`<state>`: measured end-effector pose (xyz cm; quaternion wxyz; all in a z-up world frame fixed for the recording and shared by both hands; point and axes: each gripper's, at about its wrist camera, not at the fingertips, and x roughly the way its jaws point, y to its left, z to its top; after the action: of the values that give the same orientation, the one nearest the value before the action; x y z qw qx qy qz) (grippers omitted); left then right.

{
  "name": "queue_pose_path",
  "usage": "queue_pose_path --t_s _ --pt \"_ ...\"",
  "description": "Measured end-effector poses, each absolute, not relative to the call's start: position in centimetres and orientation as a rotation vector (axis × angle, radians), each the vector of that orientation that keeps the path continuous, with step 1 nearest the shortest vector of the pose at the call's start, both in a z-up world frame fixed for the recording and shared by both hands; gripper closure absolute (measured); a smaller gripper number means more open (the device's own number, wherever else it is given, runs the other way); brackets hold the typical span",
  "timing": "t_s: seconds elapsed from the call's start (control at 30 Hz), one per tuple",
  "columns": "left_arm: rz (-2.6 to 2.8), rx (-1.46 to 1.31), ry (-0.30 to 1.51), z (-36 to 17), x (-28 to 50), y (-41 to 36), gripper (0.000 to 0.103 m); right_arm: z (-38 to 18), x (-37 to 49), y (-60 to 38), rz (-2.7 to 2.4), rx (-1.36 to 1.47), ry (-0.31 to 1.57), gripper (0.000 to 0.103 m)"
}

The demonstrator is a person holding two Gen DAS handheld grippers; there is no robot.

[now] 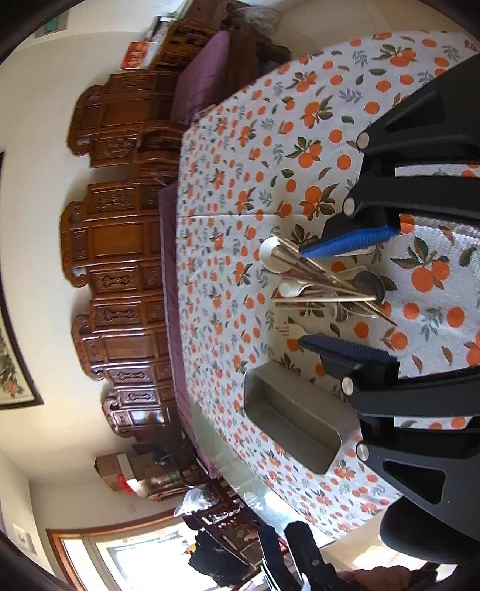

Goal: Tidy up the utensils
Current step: 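Grasp a wooden chopstick with the right tool while the left tool grasps another chopstick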

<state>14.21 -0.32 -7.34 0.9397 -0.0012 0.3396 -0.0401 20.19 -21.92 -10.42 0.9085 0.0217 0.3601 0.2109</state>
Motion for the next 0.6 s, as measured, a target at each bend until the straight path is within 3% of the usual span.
queue_pose_path --t_s 0.27,0.6 --pt "-0.089 -0.021 0.754 -9.7 17.2 -0.9 0.03 -14.8 24.3 -20.6 0.458 0.028 0.847 0.068" --pt "-0.073 -0.036 0.81 -12.2 19.1 -1.3 0.032 -20.3 29.5 -19.0 0.496 0.036 0.979 0.08"
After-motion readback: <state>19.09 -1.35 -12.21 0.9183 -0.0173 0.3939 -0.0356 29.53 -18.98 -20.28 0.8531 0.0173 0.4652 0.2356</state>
